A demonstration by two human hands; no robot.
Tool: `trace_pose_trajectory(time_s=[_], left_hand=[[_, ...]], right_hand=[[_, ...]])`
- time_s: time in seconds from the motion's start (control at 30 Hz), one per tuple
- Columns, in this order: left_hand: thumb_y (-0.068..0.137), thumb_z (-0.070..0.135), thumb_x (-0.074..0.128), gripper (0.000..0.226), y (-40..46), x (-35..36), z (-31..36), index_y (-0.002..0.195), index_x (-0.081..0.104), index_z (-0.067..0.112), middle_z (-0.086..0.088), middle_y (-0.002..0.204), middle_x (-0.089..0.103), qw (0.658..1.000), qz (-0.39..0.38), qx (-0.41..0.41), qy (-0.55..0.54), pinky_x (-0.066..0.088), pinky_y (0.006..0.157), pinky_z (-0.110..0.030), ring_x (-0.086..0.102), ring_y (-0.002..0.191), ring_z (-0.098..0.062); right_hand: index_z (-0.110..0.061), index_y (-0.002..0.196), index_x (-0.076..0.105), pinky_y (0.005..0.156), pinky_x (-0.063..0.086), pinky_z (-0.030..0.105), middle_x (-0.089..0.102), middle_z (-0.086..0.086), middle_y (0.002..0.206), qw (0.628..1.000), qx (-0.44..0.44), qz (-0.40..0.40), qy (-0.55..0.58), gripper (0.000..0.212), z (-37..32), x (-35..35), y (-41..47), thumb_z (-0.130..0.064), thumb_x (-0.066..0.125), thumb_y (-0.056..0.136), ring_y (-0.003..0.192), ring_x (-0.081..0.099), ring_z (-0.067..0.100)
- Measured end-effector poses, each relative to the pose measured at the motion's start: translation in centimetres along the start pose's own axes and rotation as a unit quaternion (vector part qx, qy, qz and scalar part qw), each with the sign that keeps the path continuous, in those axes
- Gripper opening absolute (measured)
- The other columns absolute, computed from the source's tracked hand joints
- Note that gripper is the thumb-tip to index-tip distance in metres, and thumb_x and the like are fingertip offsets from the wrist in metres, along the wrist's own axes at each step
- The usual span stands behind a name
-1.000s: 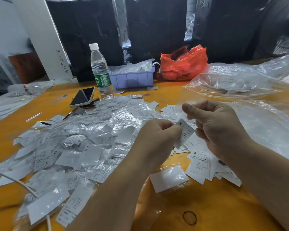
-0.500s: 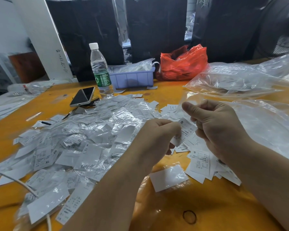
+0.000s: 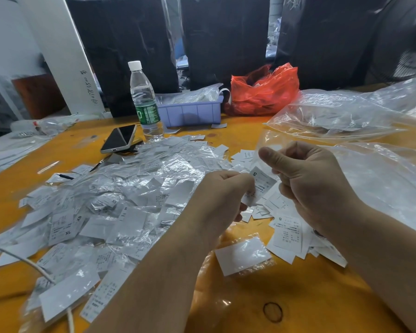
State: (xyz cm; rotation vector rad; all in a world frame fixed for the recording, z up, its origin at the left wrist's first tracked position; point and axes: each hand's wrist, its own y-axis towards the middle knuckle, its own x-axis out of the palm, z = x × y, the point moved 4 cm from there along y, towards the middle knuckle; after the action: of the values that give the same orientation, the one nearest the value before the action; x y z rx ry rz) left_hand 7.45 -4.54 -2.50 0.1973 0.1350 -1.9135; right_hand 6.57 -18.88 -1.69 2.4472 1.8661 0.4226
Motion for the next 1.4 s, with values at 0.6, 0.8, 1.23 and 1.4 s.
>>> trace_pose_trajectory(time_s=[0.6, 0.8, 1.23, 1.4], left_hand=[[0.095, 0.021, 0.060, 0.019, 0.3, -1.0, -0.3, 0.079, 0.070, 0.018, 0.009, 0.056, 0.060, 0.994, 0.083, 0.017, -0.062, 0.046, 0.053, -0.024, 0.048, 0.048, -0.005], [0.089, 0.025, 0.070, 0.010, 0.2, -1.3, -0.2, 0.079, 0.069, 0.020, 0.014, 0.056, 0.061, 0.991, 0.114, 0.062, -0.037, 0.043, 0.048, -0.014, 0.050, 0.047, 0.003], [0.085, 0.012, 0.068, 0.016, 0.2, -2.1, 0.0, 0.096, 0.065, 0.023, 0.003, 0.078, 0.070, 0.984, 0.145, 0.045, -0.088, 0.052, 0.054, -0.019, 0.056, 0.053, 0.000], [0.086, 0.016, 0.071, 0.015, 0.2, -2.2, -0.1, 0.098, 0.064, 0.023, 0.001, 0.082, 0.068, 0.983, 0.155, 0.056, -0.078, 0.052, 0.054, -0.016, 0.057, 0.054, 0.004]], right_hand=[[-0.006, 0.079, 0.069, 0.036, 0.023, 0.020, 0.054, 0.000, 0.053, 0.994, 0.070, -0.077, -0.034, 0.005, 1.0, 0.5, 0.2, -0.011, 0.071, 0.079, 0.037, 0.026, 0.007], [-0.011, 0.067, 0.069, 0.034, 0.023, 0.016, 0.052, 0.004, 0.056, 0.986, 0.112, -0.119, -0.021, 0.020, 1.3, 0.8, 0.0, -0.010, 0.066, 0.087, 0.034, 0.026, 0.006], [-0.020, 0.051, 0.067, 0.033, 0.019, 0.017, 0.036, -0.002, 0.049, 0.989, 0.107, -0.097, 0.037, 0.041, 0.6, 0.5, 0.3, -0.010, 0.060, 0.090, 0.037, 0.021, 0.008], [-0.018, 0.057, 0.071, 0.031, 0.022, 0.017, 0.039, -0.002, 0.049, 0.986, 0.114, -0.119, 0.030, 0.035, 0.8, 0.8, 0.0, -0.011, 0.061, 0.090, 0.036, 0.024, 0.007]])
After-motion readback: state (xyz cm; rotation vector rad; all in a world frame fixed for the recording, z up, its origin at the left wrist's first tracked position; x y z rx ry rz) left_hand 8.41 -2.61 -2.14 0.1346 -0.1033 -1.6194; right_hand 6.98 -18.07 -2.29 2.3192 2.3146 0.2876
